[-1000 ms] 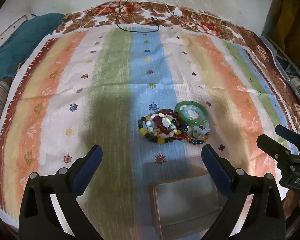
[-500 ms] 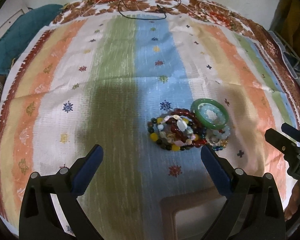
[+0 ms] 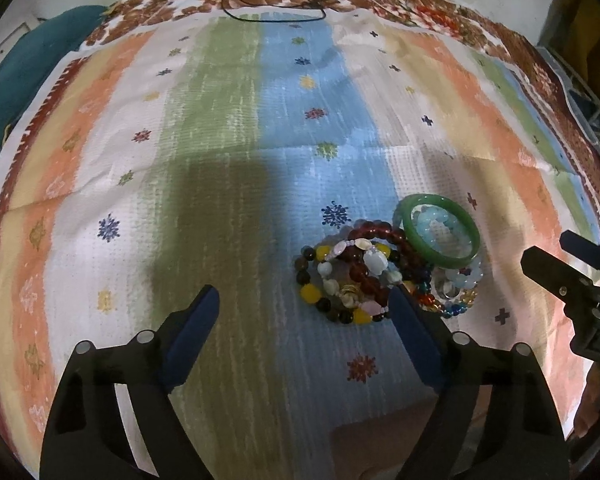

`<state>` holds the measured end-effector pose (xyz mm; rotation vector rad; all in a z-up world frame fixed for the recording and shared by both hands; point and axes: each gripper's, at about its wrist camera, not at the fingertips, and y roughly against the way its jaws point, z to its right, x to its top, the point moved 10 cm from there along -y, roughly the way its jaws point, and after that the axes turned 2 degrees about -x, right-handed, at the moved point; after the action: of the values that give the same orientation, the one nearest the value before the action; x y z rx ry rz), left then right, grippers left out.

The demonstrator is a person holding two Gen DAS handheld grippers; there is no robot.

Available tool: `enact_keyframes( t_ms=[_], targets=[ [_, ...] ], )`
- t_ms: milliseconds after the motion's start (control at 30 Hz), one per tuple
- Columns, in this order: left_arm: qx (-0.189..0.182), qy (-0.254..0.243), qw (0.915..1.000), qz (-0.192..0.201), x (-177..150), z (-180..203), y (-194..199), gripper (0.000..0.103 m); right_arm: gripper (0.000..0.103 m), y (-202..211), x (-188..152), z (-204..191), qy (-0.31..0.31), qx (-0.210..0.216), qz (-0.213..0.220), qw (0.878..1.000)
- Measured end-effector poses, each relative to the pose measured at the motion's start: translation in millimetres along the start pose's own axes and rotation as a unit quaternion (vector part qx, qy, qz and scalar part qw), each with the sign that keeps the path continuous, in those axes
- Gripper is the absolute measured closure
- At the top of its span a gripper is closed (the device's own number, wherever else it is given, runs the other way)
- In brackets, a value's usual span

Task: Organize jewelry
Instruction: 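Reach the left tool to the pink bead bracelet while the right tool reaches the green bangle, then close the left tool on the pink bracelet while the right tool closes on the green bangle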

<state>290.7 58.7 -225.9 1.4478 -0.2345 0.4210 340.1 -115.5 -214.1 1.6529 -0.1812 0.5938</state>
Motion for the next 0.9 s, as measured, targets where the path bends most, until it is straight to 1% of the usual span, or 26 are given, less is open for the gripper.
enact_keyframes(
  t_ms=[67, 200, 400, 467, 600, 633, 667, 700, 800, 833, 867, 900],
  targets=[
    [0.0, -0.006, 1.0, -0.001, 1.4, 1.9, -3.0, 0.025, 0.004, -4.3, 0.6, -1.8, -0.003, 0.005, -0.005, 1.0],
    [0.0, -0.016, 0.9999, 0.0, 5.5, 3.2, -8.3, 0.028, 0.004, -10.0, 2.7, -2.6, -0.004, 0.006, -0.008, 1.0],
    [-0.013, -0.031, 0.9994, -0.004, 12.9, 10.5, -18.6, 0.04, 0.005, -23.4, 3.8, -4.5, -0.005, 0.005, -0.019, 1.0],
    [-0.019, -0.035, 0.9992, -0.007, 15.1, 13.9, -22.7, 0.046, 0.013, -27.5, 3.8, -4.2, -0.004, 0.005, -0.023, 1.0],
    [-0.029, -0.042, 0.9986, -0.014, 17.0, 19.8, -30.0, 0.053, 0.016, -36.7, 4.8, -3.4, -0.005, 0.006, -0.031, 0.999],
    [-0.032, -0.045, 0.9984, -0.016, 17.2, 21.4, -32.1, 0.055, 0.02, -39.0, 5.1, -3.5, -0.005, 0.006, -0.033, 0.999],
    [-0.034, -0.047, 0.9982, -0.017, 17.2, 22.5, -33.2, 0.056, 0.024, -41.2, 5.4, -3.7, -0.005, 0.007, -0.036, 0.999],
    [-0.036, -0.048, 0.998, -0.018, 17.9, 23.4, -35.0, 0.057, 0.026, -43.2, 5.8, -3.8, -0.005, 0.008, -0.038, 0.999],
    [-0.043, -0.052, 0.9976, -0.018, 18.2, 26.2, -39.3, 0.058, 0.027, -46.8, 7.1, -3.5, -0.006, 0.007, -0.039, 0.999],
    [-0.046, -0.053, 0.9974, -0.018, 18.0, 27.0, -40.7, 0.06, 0.027, -48.3, 7.7, -3.8, -0.007, 0.008, -0.039, 0.999],
    [-0.05, -0.053, 0.9972, -0.018, 18.1, 27.9, -41.4, 0.062, 0.032, -49.7, 7.8, -4.9, -0.008, 0.012, -0.042, 0.999],
    [-0.054, -0.053, 0.997, -0.017, 19.0, 29.0, -42.0, 0.062, 0.035, -50.7, 7.2, -5.4, -0.009, 0.016, -0.045, 0.999]
  ],
)
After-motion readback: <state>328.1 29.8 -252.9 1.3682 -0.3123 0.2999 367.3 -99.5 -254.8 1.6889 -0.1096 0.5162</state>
